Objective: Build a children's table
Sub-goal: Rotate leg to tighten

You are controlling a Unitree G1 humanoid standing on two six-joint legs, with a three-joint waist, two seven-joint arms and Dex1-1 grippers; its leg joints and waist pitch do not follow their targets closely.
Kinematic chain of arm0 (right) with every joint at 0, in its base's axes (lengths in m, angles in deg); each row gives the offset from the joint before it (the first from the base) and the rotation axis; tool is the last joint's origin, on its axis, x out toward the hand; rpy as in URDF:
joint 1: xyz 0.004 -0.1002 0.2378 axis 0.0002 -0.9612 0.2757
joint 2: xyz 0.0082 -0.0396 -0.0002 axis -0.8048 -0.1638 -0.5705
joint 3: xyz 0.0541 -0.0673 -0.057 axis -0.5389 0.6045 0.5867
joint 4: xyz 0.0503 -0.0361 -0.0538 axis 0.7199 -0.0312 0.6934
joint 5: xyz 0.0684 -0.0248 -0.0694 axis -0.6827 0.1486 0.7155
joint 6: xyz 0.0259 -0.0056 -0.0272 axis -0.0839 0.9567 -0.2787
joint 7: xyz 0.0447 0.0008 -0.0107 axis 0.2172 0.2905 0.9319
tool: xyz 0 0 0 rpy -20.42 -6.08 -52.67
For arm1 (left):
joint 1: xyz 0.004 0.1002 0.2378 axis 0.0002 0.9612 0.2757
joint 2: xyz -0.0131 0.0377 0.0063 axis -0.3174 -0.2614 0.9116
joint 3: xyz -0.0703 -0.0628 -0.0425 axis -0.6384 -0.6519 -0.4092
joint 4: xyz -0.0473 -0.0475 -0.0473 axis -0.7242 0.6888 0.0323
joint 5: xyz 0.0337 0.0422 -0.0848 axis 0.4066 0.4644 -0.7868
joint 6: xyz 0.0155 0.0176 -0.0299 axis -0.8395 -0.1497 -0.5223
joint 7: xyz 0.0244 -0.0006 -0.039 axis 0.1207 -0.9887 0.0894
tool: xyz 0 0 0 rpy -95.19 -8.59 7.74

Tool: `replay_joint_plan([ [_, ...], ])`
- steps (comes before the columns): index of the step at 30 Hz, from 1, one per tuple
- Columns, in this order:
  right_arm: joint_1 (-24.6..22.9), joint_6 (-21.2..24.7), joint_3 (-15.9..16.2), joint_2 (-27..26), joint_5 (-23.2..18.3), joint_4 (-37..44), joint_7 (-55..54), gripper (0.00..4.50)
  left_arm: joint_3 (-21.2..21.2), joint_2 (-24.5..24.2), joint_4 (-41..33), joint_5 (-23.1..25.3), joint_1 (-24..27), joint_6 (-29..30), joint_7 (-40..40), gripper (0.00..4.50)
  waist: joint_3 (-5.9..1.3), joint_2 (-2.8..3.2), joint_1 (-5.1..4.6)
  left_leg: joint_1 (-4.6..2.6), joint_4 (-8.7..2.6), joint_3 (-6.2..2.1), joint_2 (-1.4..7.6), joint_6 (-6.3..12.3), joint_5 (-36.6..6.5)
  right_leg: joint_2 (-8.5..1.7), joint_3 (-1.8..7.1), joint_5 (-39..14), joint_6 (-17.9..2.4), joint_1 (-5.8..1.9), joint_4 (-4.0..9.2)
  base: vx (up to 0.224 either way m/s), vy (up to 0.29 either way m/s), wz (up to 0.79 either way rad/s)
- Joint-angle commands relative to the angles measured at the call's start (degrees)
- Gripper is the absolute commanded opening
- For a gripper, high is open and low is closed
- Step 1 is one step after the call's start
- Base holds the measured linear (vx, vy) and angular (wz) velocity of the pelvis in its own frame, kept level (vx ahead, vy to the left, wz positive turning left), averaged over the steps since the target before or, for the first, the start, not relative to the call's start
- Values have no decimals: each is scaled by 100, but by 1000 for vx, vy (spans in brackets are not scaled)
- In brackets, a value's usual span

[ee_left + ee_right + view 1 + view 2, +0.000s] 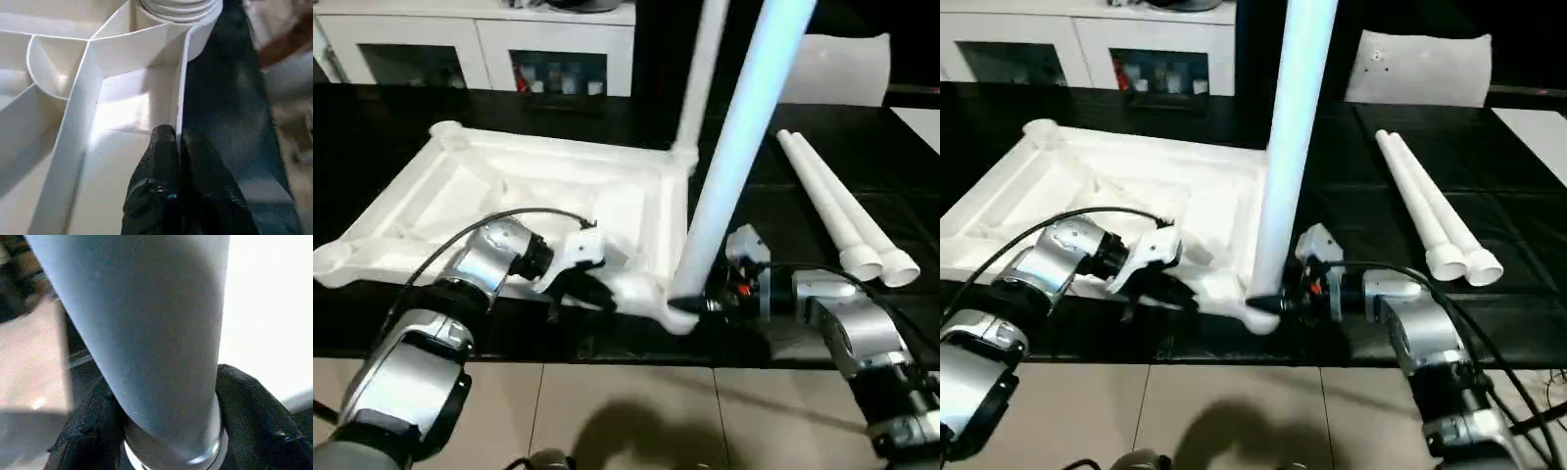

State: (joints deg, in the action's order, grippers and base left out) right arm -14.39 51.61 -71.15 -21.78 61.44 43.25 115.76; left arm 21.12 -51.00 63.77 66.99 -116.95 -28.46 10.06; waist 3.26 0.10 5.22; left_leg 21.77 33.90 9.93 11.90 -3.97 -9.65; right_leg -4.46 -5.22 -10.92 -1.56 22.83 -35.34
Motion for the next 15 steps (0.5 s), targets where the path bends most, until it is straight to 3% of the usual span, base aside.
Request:
replay_joint_plan([
  [1,-70,266,99,-720,59,260,-1080,242,-373,675,-567,-404,-12,665,-1160,0,-358,-28,-61,-98,-419,-42,184,141,-1078,-422,306,-940,-1287,-295,420,0,0,0],
  [3,-70,372,23,-974,102,273,-1521,241,-459,846,-672,-408,-10,879,-1497,0,-363,-28,-106,-111,-414,-36,164,99,-1068,-418,310,-1058,-1246,-297,443,0,0,0],
  [5,-46,497,-35,-1181,148,288,-1883,241,-546,993,-717,-398,-40,1049,-1818,0,-366,-22,-144,-92,-398,-25,141,174,-962,-412,323,-957,-1216,-308,458,0,0,0],
  [8,162,785,-222,-1844,259,193,-3003,241,-707,1371,-745,-352,-184,1352,-2612,0,-369,12,-201,-93,-401,-25,129,181,-927,-392,321,-852,-1211,-295,464,0,0,0],
  [12,294,824,-273,-2131,330,131,-3472,241,-715,1484,-844,-280,-198,1382,-2878,0,-379,33,-223,-95,-402,-29,121,176,-946,-392,326,-854,-1140,-309,477,0,0,0],
  [15,275,687,-343,-2266,420,189,-3739,311,-554,1390,-1124,-146,-60,1320,-2713,0,-411,43,-224,-87,-392,-30,127,231,-758,-388,327,-476,-1179,-332,436,0,0,0],
])
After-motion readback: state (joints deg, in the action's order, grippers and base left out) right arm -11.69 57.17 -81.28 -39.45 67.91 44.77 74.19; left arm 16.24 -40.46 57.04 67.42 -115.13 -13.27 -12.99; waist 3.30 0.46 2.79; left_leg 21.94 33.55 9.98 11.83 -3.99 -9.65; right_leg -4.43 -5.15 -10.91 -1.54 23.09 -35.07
